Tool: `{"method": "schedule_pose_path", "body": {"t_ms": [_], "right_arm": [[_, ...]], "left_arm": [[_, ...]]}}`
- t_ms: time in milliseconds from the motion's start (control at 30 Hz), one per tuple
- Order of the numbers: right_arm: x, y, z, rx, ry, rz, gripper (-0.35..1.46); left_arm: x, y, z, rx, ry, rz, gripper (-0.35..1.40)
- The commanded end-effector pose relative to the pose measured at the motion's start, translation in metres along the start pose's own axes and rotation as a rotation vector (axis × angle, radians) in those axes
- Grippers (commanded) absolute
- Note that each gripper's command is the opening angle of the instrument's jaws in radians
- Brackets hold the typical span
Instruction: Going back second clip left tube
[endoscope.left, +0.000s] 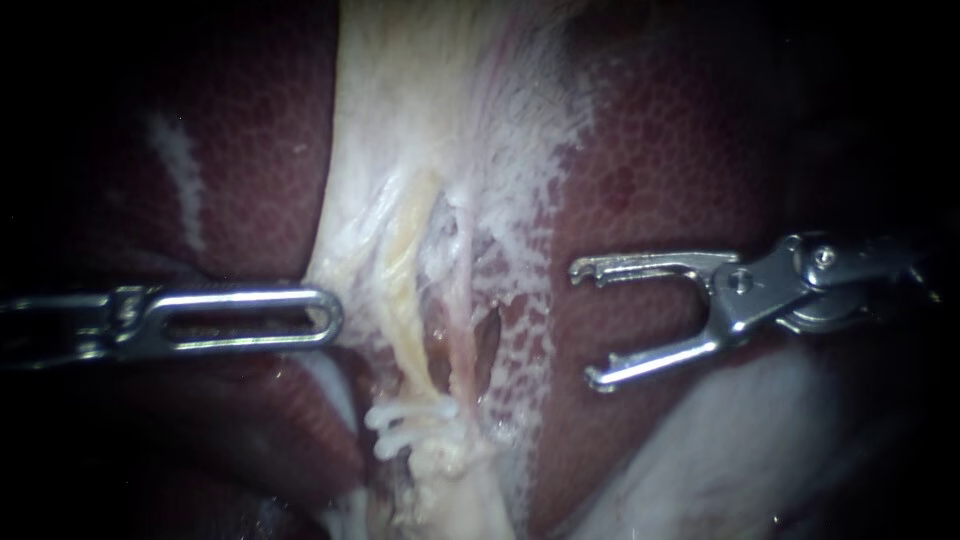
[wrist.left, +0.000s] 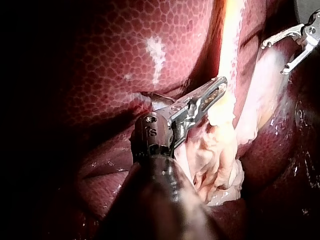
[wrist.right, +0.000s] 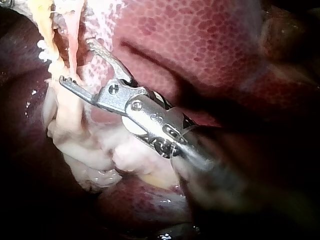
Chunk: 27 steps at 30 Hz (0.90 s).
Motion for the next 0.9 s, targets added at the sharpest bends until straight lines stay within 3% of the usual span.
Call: {"method": "schedule_pose_path", "body": {"t_ms": [33, 367, 900], "right_arm": [[-0.0001, 0.0, -0.0001, 0.001, 0.0, -0.006, 0.6], [0.0, -0.0001, -0.0005, 0.0, -0.001, -0.011, 0.6], [0.0001, -0.0003, -0.0005, 0.0, -0.001, -0.01, 0.6]], "left_arm": [[0.0, 0.0001, 0.0001, -0.001, -0.001, -0.001, -0.35], [0.0, 0.0012, 0.0007, -0.004, -0.006, 0.0, -0.35], [0.0012, 0.0034, 0.0048, -0.034, 0.004, 0.009, -0.35]]}}
